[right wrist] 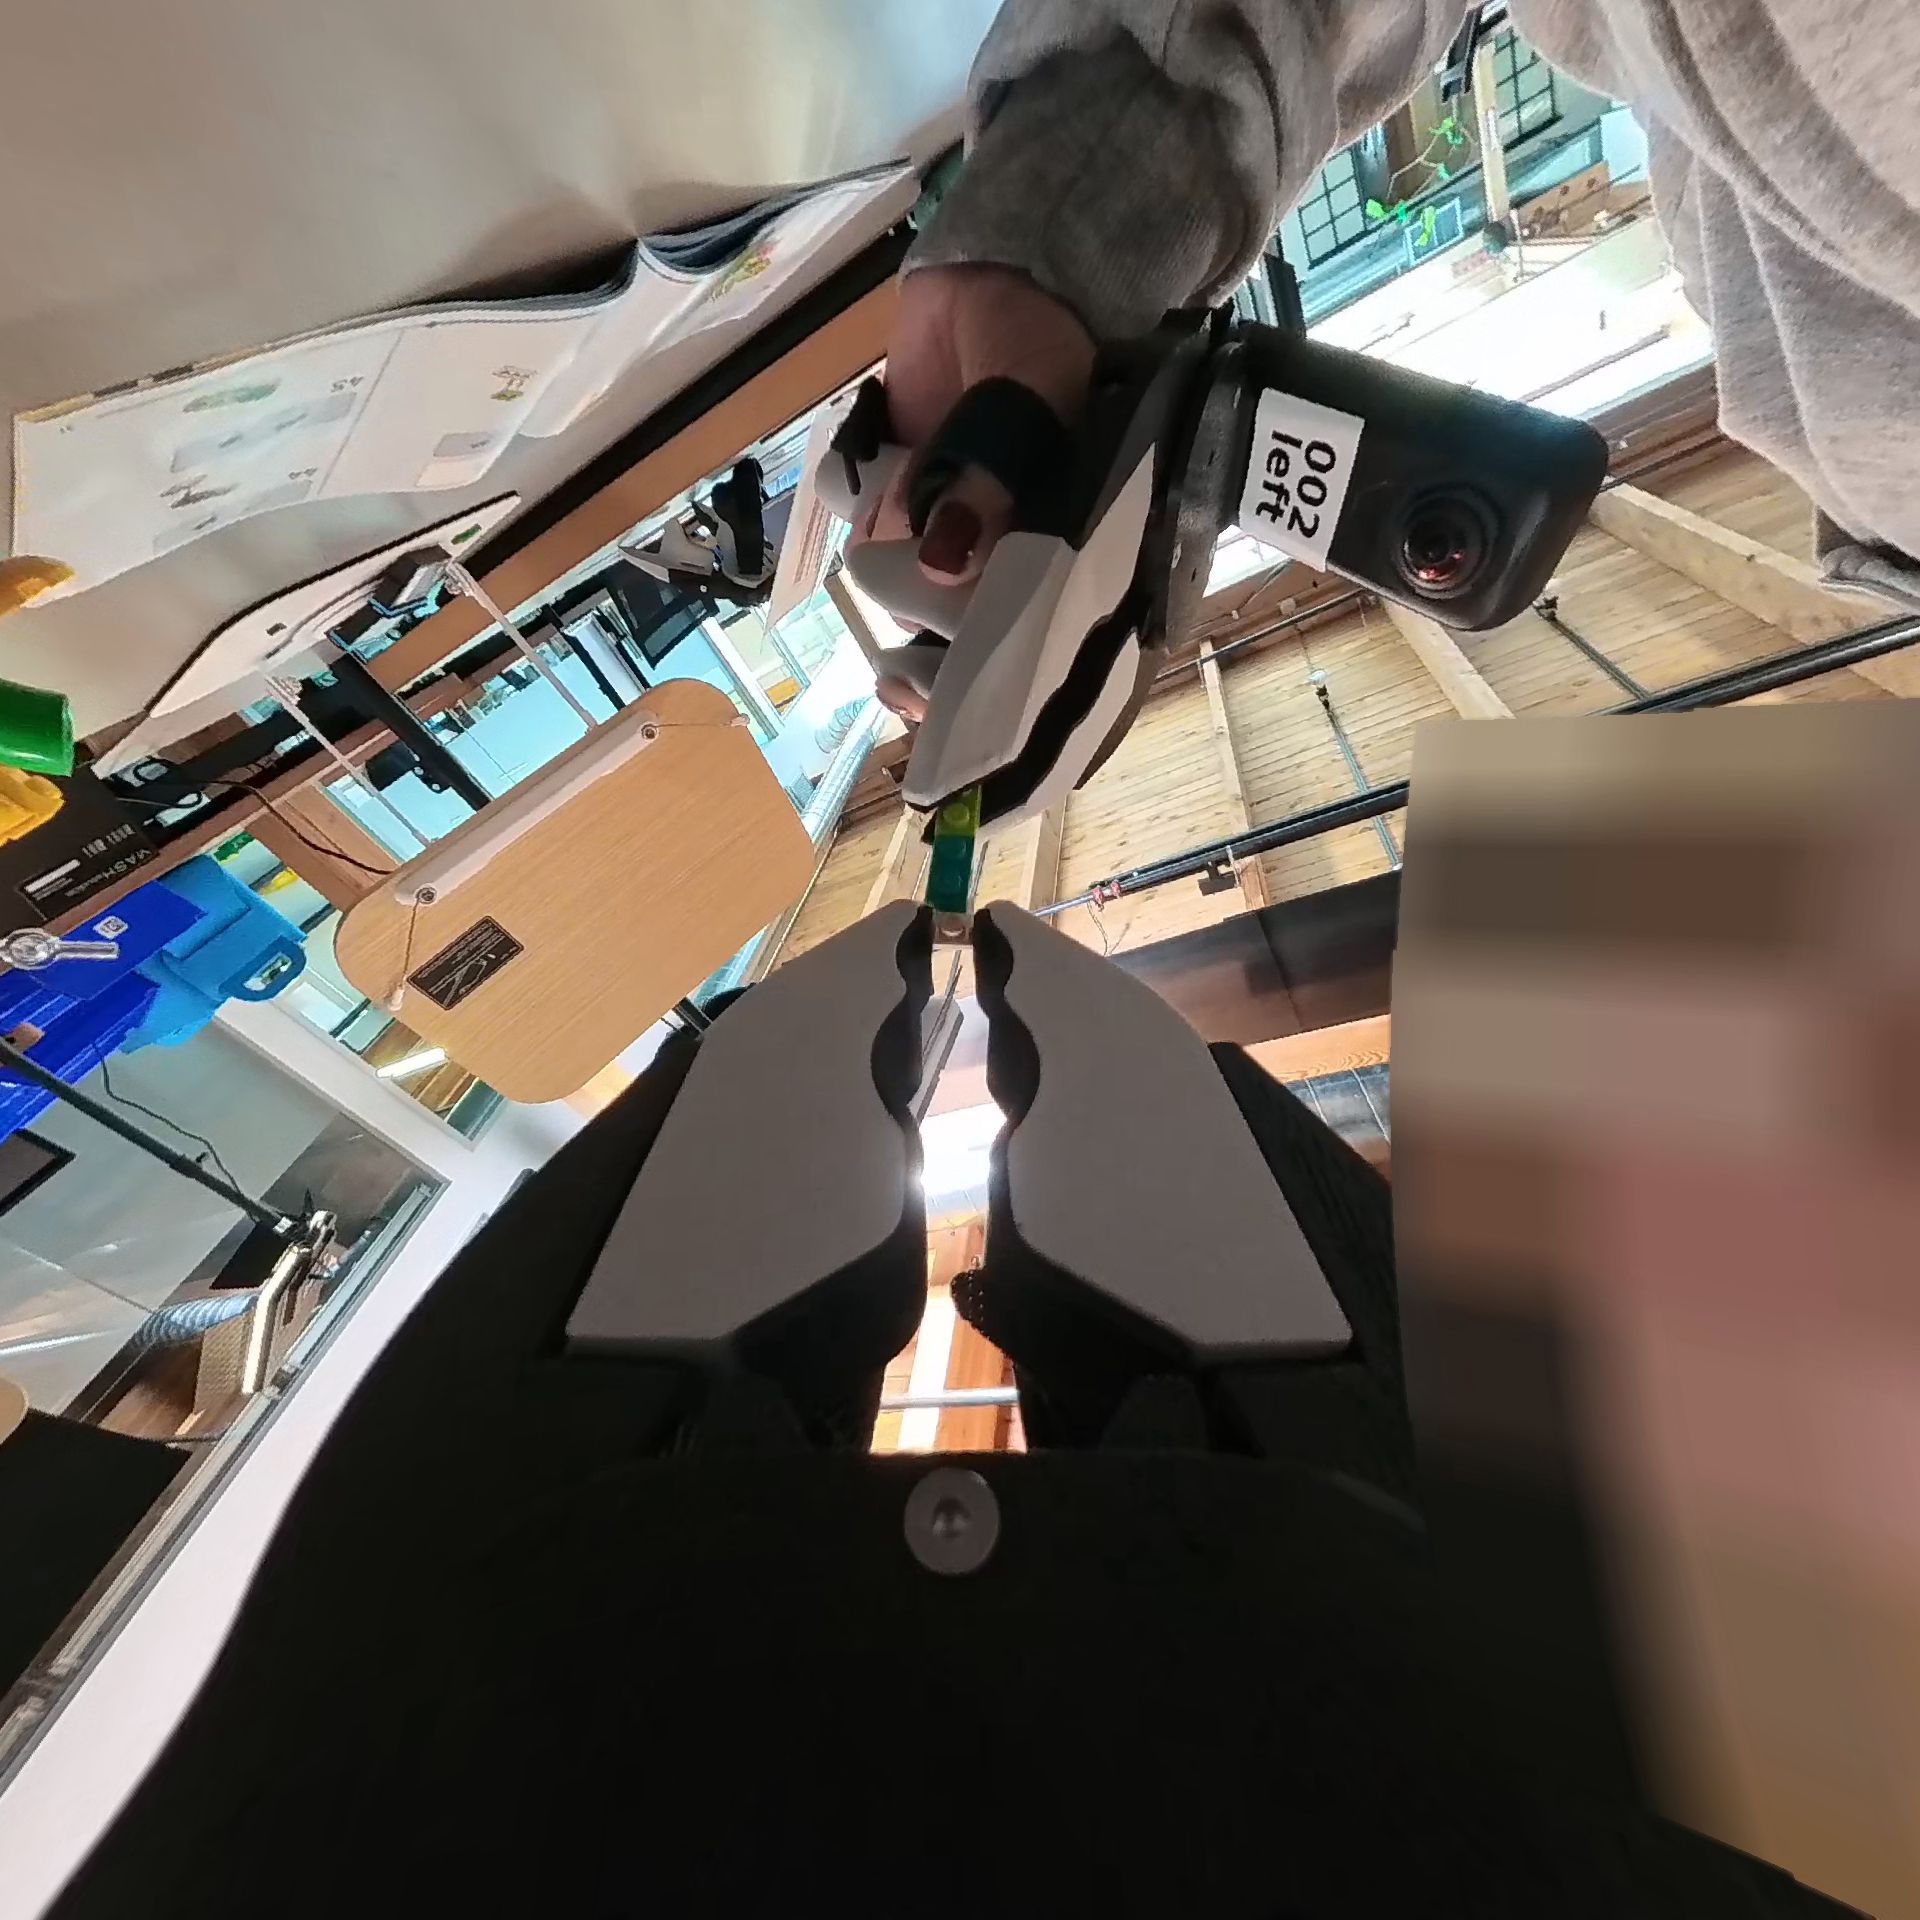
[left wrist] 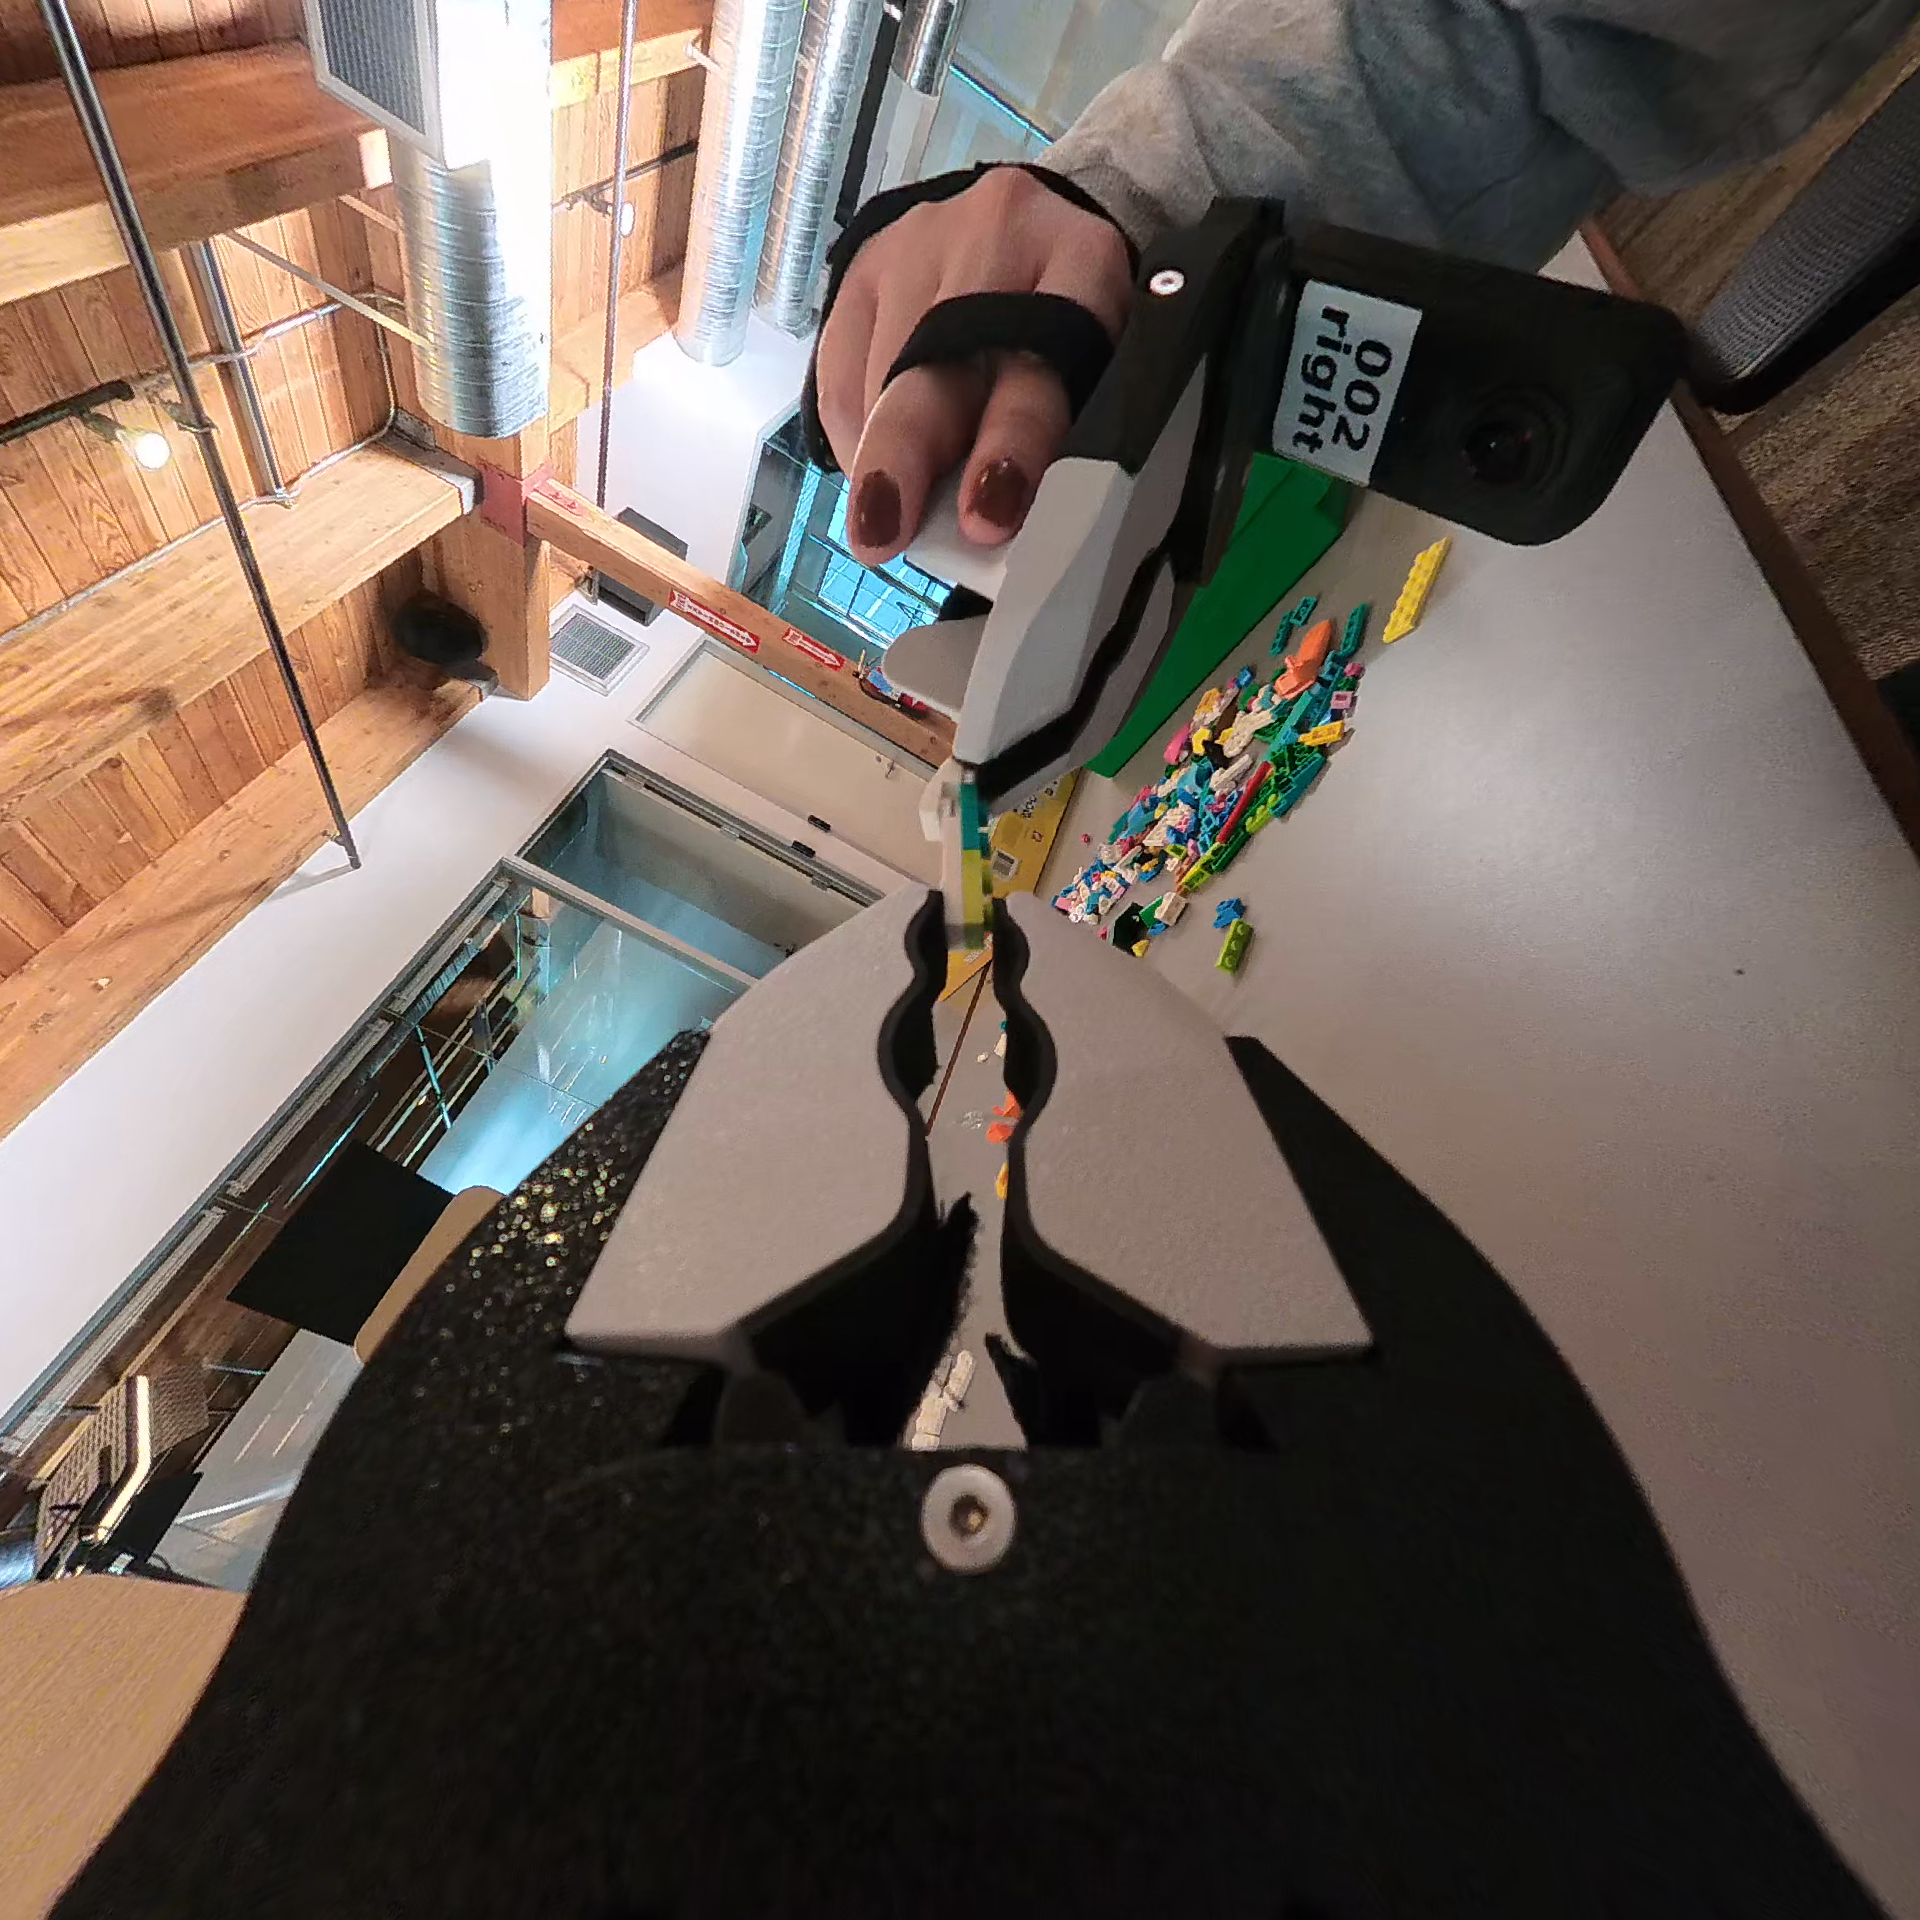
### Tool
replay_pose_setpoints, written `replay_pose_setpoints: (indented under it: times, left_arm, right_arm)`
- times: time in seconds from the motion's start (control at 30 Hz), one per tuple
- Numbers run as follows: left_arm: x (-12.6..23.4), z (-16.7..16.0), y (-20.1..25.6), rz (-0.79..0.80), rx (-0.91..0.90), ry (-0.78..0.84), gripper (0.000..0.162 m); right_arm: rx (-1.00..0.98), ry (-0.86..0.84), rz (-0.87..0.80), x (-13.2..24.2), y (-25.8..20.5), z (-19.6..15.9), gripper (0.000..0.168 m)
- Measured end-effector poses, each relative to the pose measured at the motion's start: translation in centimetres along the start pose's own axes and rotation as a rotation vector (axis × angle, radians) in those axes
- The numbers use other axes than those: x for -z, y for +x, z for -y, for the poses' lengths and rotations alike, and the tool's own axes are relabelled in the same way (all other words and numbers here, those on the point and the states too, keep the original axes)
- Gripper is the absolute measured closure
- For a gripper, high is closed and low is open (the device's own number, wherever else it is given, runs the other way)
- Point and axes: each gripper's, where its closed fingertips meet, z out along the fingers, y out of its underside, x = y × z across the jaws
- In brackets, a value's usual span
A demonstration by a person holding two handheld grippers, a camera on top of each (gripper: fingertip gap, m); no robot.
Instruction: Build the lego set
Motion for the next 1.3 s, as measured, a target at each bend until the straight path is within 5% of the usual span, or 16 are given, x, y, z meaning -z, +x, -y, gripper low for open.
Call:
replay_pose_setpoints:
  times: [0.33,0.47,0.7,1.3]
  left_arm:
    - [0.1,-0.8,0.1,-0.007,-0.016,-0.024,0.154]
    - [0.3,-2.7,0.3,-0.017,-0.011,-0.075,0.154]
    - [0.0,-5.2,2.0,-0.072,-0.03,-0.154,0.154]
    - [0.3,-7.7,3.5,-0.115,-0.077,-0.238,0.154]
  right_arm:
    - [-0.024,-0.002,0.014,0.2,-0.2,0.0,0.162]
    - [-0.124,0.025,0.149,0.9,-3.8,1.6,0.164]
    - [-0.196,0.217,0.443,2.6,-9.7,6.0,0.164]
    - [-0.075,0.678,0.599,2.4,-12.2,10.5,0.159]
